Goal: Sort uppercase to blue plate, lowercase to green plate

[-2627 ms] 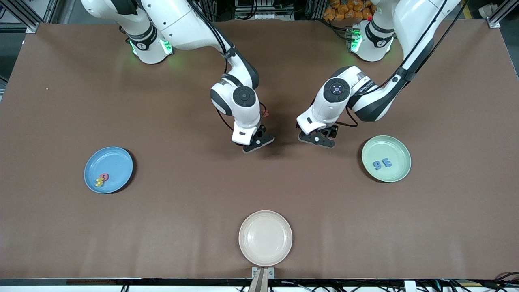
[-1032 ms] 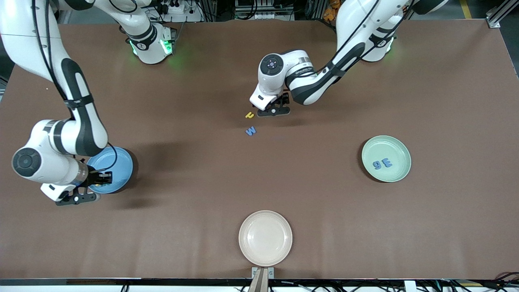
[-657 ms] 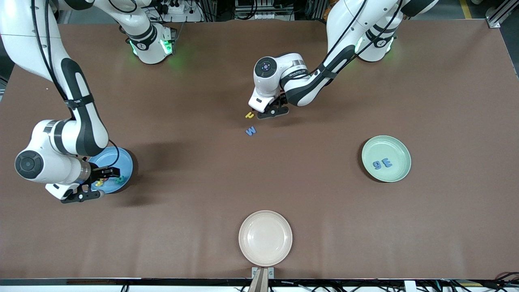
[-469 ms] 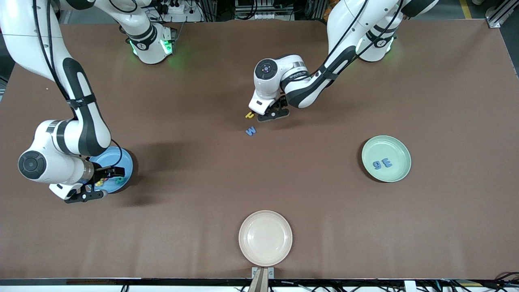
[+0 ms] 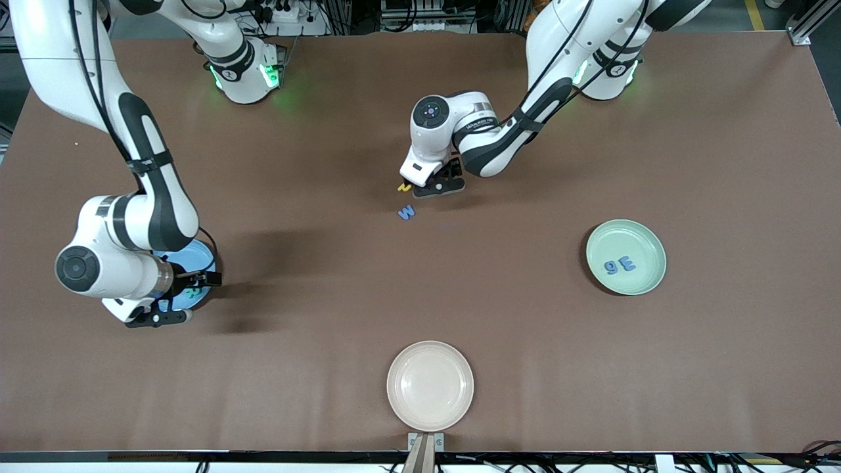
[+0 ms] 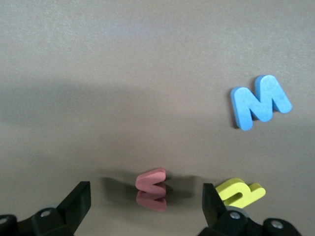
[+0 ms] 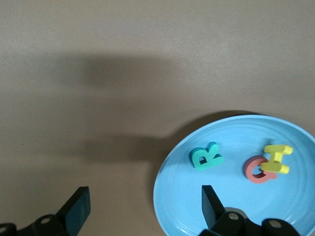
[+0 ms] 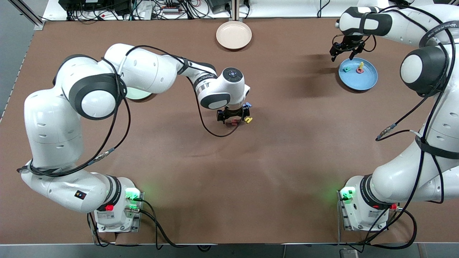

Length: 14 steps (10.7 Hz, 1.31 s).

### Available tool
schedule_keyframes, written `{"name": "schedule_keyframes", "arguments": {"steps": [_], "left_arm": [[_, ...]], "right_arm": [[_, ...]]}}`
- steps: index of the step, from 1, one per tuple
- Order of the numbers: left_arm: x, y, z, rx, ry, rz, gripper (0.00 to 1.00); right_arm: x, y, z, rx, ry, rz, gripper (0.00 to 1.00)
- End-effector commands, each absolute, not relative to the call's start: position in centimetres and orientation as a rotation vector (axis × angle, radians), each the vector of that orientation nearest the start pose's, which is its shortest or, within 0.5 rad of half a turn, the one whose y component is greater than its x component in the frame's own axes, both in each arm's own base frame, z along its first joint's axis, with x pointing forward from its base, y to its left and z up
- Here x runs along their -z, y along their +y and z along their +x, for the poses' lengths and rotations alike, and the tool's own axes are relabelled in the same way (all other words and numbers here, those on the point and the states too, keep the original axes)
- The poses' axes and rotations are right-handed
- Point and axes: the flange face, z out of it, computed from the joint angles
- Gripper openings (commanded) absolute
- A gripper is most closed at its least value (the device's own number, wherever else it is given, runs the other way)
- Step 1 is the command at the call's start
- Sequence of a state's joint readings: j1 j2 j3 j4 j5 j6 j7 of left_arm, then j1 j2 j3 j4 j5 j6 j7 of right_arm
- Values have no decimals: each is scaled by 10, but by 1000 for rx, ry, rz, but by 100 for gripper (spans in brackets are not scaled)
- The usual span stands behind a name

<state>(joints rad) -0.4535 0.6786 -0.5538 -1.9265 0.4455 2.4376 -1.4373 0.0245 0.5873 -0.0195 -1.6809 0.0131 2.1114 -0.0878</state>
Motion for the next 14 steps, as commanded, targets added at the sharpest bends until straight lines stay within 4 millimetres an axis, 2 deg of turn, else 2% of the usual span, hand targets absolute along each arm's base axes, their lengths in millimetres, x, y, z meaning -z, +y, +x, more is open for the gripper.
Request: {"name": "schedule_keyframes", "arguments": {"steps": [1,4,6,7,8,10,11,14], "left_arm": [[-172,-518,340,-41,-228,-3126,100],[-168,-516,340,-41,-226,-3121,95],[-166,-515,342,-36,-227,-3117,81],[-166,-515,342,-36,-227,-3117,70],[-166,-515,341,-38,-222,-3117,53],[-166,-515,342,-36,-227,-3117,10],[-166,-515,342,-36,-227,-3117,0],[-171,-512,348,-26,-215,-3123,0]], "right_arm": [[-243,4,659,-258,-107,-3115,100],[-241,6,659,-260,-112,-3115,100],[-241,9,659,-260,-119,-3115,100],[-241,9,658,-263,-116,-3115,100],[-242,10,658,-265,-119,-3115,100],[-240,22,657,-273,-69,-3121,100],[-240,30,656,-274,-26,-3126,100],[-243,76,653,-270,128,-3145,100]]}}
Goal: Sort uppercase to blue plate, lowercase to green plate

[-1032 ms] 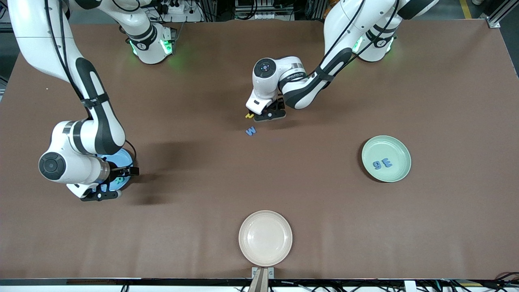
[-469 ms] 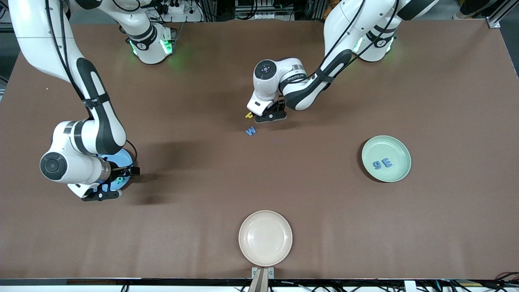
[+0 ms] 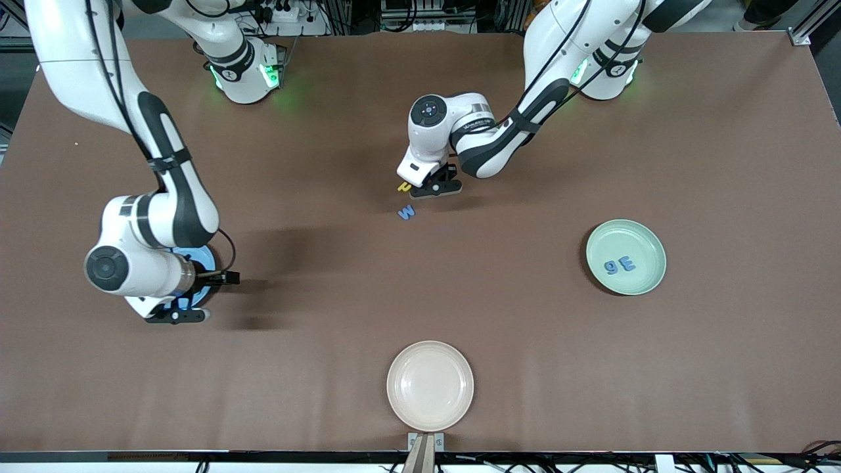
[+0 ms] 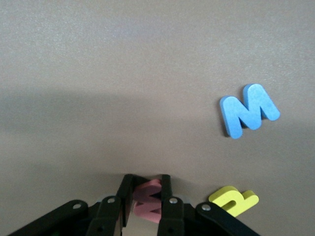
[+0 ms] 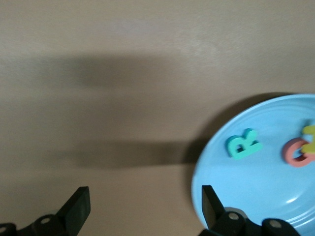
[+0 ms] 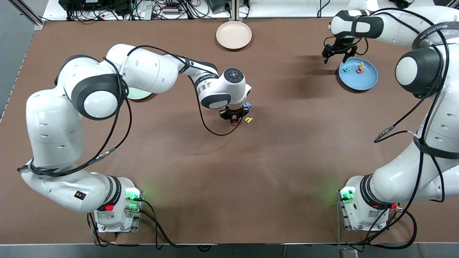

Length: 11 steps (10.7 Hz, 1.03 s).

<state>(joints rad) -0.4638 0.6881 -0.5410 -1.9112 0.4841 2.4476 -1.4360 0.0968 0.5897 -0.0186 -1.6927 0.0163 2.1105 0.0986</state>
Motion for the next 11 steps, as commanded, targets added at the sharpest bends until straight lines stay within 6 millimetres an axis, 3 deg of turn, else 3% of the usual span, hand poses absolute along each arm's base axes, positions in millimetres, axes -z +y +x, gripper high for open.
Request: {"name": "schedule_keyframes", "arguments": {"steps": [1,3,5,6,8,10,11], "left_arm": [[-174,-511,353,-19,-216,-3126,0],[-196,-493,381,37,-181,-3134,0],[-234,-467,414,109,-25,-3119,0],[-255,-449,433,129,44,-3105,0],[-273,-390,480,134,207,-3060,0],[-280,-320,524,107,418,-3005,0],[-276,-287,539,60,533,-2968,0]], "right_arm": [[-246,94,651,-262,198,-3149,100],[-246,120,648,-252,279,-3153,100],[-246,124,647,-255,313,-3151,100],[-248,138,644,-254,375,-3142,100],[-256,204,632,-232,525,-3119,100],[-261,275,614,-212,703,-3069,100],[-261,297,604,-237,784,-3026,100]]}}
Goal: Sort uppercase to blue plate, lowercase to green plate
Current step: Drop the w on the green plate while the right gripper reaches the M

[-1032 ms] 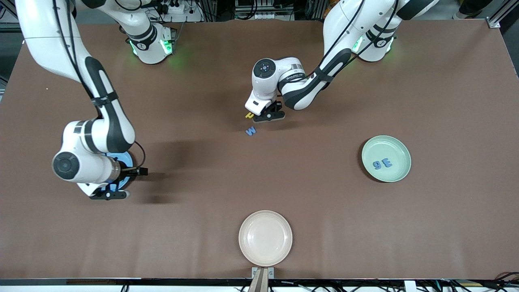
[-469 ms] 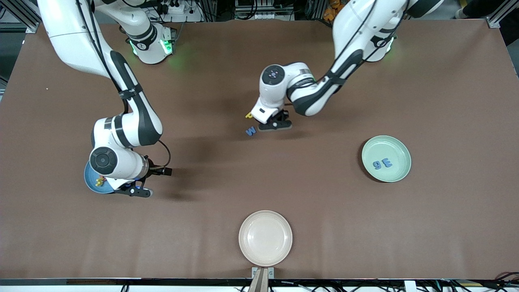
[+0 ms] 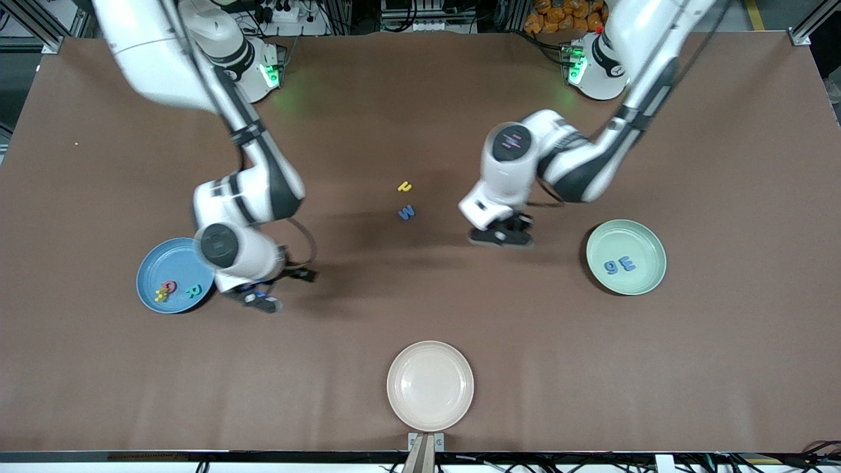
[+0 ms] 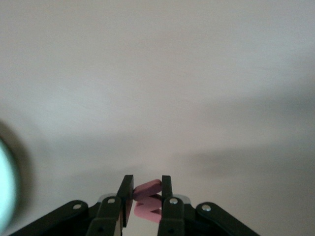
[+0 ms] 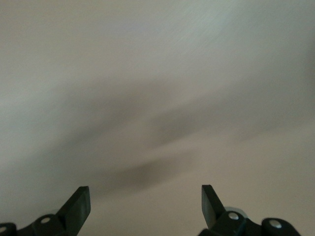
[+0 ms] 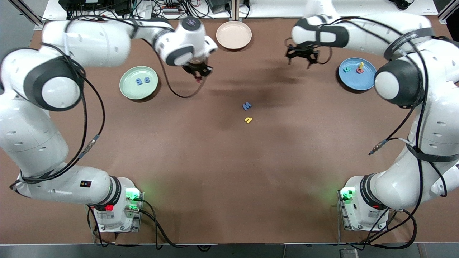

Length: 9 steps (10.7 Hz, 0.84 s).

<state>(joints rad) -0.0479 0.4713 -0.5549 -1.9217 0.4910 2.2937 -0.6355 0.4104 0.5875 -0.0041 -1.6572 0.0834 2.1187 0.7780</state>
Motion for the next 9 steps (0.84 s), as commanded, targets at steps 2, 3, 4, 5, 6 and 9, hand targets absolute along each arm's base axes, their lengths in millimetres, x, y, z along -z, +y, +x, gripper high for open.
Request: {"name": "schedule_keyframes", "arguments": {"steps": [2,3,4,5,6,9], "left_arm": [[-268,-217,571,7,712,-2906,0],[-261,-181,584,-28,780,-2871,0],[-246,-144,593,-79,800,-2873,0],[-237,-115,599,-105,818,-2880,0],[-235,-103,599,-119,834,-2878,0],[-220,-87,593,-171,808,-2888,0]], "right_arm": [[-264,346,581,-300,865,-2950,100],[-258,365,572,-302,916,-2940,100],[-254,386,567,-280,958,-2920,100],[-247,404,559,-271,980,-2917,100],[-242,416,551,-267,980,-2919,100],[-232,451,527,-253,1037,-2896,100]]}}
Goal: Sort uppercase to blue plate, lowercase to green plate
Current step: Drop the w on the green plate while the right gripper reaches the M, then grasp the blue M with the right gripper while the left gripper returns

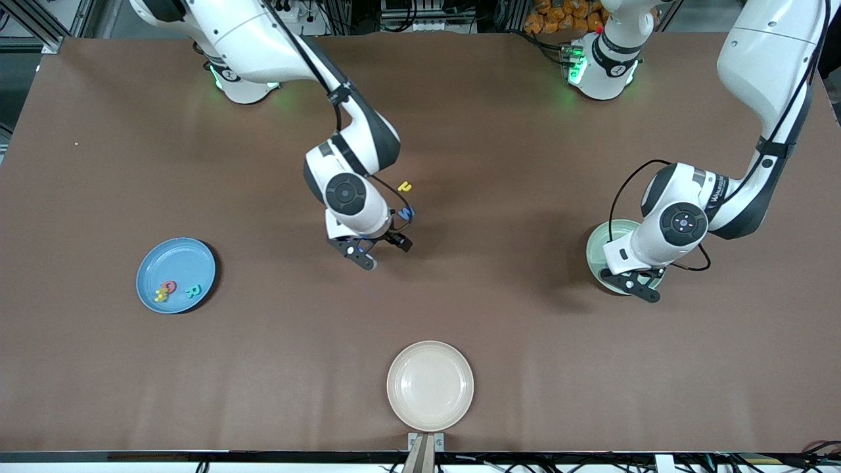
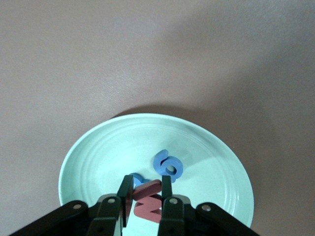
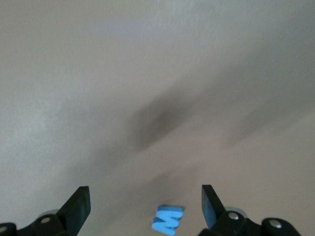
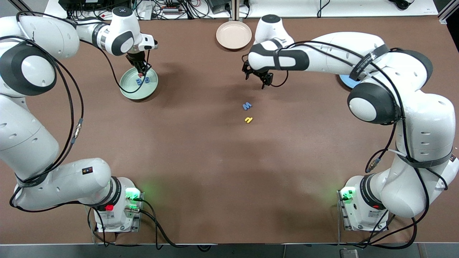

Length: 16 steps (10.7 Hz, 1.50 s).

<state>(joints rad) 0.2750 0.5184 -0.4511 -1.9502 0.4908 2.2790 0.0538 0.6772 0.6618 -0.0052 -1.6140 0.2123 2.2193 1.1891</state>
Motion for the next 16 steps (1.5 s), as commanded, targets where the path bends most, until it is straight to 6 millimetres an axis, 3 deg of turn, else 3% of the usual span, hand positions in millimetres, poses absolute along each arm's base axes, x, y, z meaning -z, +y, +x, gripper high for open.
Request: {"name": "schedule_keyframes", "arguments": {"steps": [1,3,4,6,8,11,13,16], "left_arm": [[-214,-82,592,-189,798,-2893,0],[-207,-77,590,-208,783,-2902,0],[-206,-77,589,-212,783,-2903,6],[-206,-75,590,-211,780,-2904,100],[-208,-76,591,-205,768,-2906,100],[-219,-86,593,-180,779,-2905,100],[-230,-117,588,-181,797,-2929,100],[-252,-194,564,-193,694,-2984,100]], "right_arm": [[-224,461,516,-264,1093,-2892,100],[-218,469,507,-274,1229,-2856,100],[-216,472,502,-277,1281,-2841,100],[-206,476,491,-267,1281,-2843,100],[-188,469,482,-229,1281,-2824,100],[-181,474,471,-231,1265,-2838,100],[-180,474,468,-231,1262,-2841,100],[-177,476,462,-229,1256,-2845,100]]}}
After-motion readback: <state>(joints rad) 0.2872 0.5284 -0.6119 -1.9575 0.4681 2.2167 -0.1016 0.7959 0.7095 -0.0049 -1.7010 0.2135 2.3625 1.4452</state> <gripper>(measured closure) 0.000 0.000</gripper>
